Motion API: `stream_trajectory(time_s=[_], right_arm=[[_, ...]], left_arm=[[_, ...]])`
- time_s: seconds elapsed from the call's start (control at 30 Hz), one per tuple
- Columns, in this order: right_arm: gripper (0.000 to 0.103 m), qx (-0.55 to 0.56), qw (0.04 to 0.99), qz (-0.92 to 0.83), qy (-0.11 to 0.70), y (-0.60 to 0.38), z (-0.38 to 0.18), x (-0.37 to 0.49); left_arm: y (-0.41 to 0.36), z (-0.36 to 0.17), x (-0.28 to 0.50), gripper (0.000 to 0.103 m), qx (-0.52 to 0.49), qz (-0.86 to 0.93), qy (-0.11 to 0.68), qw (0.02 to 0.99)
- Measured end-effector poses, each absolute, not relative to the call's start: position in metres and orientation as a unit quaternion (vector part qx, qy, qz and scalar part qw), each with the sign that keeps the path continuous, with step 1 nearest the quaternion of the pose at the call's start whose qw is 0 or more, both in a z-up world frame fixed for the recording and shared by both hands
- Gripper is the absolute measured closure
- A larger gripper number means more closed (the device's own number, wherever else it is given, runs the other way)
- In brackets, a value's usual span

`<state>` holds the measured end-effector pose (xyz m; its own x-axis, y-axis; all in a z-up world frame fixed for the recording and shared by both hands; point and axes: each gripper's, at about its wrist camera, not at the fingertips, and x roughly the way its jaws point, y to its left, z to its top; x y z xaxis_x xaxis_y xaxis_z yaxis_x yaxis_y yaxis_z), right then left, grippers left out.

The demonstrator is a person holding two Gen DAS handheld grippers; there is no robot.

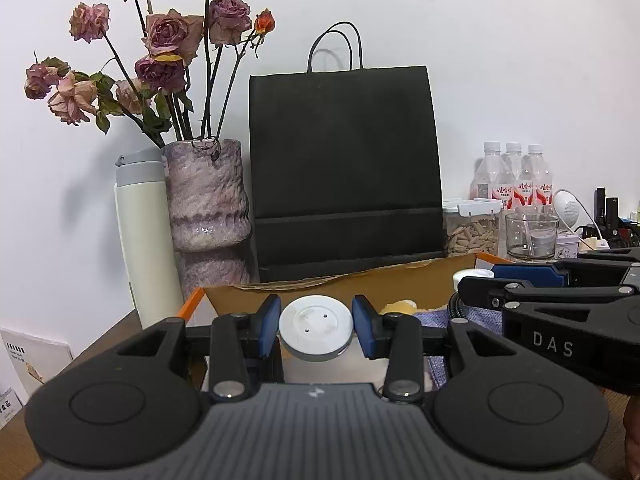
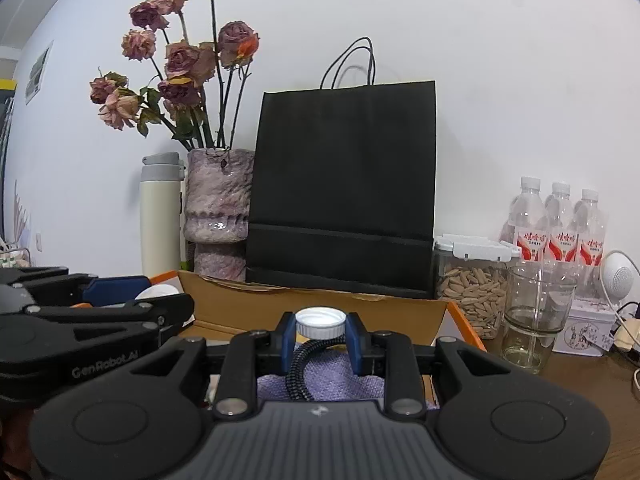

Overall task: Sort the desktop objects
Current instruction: 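Open both tools to drop the two white caps into the box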

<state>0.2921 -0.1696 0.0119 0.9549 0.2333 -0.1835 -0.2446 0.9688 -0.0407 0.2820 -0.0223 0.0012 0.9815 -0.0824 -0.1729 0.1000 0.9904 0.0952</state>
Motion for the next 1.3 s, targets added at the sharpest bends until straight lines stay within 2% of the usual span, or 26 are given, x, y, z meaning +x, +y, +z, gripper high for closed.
stream_trajectory(time_s=[0.1, 0.2, 0.27, 0.37, 0.47, 0.53, 0.63, 0.67, 0.8, 1.13, 1.3], right_arm=[[0.075, -0.032, 0.989, 0.120, 0.085, -0.169, 0.012, 0.290], [0.067, -0.032, 0.989, 0.119, 0.082, -0.170, 0.012, 0.289], [0.056, -0.033, 0.989, 0.119, 0.079, -0.170, 0.012, 0.288], [0.049, -0.030, 0.990, 0.114, 0.074, -0.171, 0.012, 0.287], [0.040, -0.021, 0.991, 0.105, 0.076, -0.174, 0.012, 0.288], [0.033, -0.011, 0.992, 0.098, 0.076, -0.178, 0.012, 0.288], [0.017, -0.001, 0.993, 0.092, 0.074, -0.181, 0.012, 0.288], [0.009, -0.002, 0.993, 0.091, 0.072, -0.182, 0.012, 0.288], [0.000, -0.011, 0.994, 0.094, 0.062, -0.180, 0.011, 0.285], [0.000, -0.033, 0.994, 0.091, 0.052, -0.177, 0.012, 0.277], [0.000, -0.047, 0.993, 0.093, 0.054, -0.177, 0.012, 0.265]], left_arm=[[-0.022, 0.001, 0.282, 0.062, 0.051, -0.045, 0.083, 0.994], [-0.023, 0.002, 0.280, 0.054, 0.053, -0.044, 0.080, 0.994], [-0.023, 0.002, 0.279, 0.051, 0.054, -0.044, 0.076, 0.995], [-0.023, 0.003, 0.279, 0.045, 0.054, -0.038, 0.076, 0.995], [-0.020, 0.003, 0.280, 0.032, 0.043, -0.026, 0.079, 0.996], [-0.017, 0.004, 0.281, 0.012, 0.035, -0.003, 0.078, 0.996], [-0.012, 0.004, 0.281, 0.000, 0.023, 0.021, 0.069, 0.997], [-0.010, 0.005, 0.281, 0.000, 0.018, 0.022, 0.067, 0.997], [-0.008, 0.005, 0.281, 0.000, 0.014, 0.027, 0.067, 0.997], [-0.010, 0.005, 0.275, 0.000, 0.023, 0.032, 0.060, 0.997], [-0.008, 0.004, 0.268, 0.000, 0.017, 0.023, 0.089, 0.996]])
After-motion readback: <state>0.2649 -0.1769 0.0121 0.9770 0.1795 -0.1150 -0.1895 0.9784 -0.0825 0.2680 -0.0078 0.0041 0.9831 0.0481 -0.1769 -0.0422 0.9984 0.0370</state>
